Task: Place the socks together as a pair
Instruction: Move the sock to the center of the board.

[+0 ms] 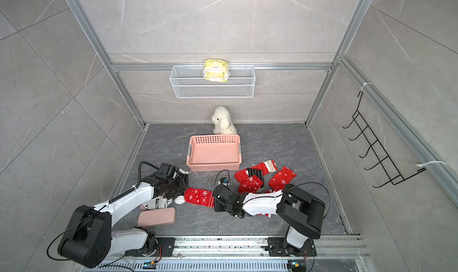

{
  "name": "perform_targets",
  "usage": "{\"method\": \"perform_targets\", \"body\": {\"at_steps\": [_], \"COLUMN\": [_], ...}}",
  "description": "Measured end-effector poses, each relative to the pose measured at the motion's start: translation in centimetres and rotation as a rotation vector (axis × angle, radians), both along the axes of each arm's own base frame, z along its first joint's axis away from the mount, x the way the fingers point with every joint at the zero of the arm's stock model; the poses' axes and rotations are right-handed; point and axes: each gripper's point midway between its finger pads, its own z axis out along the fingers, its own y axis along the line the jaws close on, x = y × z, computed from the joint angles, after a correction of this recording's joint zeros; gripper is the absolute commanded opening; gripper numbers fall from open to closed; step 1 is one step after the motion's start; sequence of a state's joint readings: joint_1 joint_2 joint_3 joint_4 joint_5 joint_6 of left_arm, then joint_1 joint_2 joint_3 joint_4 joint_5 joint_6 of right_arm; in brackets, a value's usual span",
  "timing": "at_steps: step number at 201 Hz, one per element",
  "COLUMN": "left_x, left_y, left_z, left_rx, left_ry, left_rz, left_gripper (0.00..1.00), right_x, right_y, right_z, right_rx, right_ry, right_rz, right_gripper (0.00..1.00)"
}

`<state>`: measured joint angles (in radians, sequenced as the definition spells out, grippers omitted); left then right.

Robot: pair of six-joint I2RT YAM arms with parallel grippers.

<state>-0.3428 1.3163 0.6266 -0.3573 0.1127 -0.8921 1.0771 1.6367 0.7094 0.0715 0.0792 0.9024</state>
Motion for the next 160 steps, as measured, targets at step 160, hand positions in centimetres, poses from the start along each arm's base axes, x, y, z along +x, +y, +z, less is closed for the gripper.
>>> {"method": "perform_targets", "body": {"at_steps": [160], "left_x": [4.3], "left_y": [2.1], "left_z": [-0.5], "left_rx": [0.188], "left_ry": [-0.06], "left_rz": [0.0], "left_gripper": [0.38], "right_x": [0.6], "right_y": [-3.4], "right_z": [0.3], "right_rx": [-0.109], "right_ry": [-0.062], "right_rz": [-0.028], "right_gripper": [0.19]}}
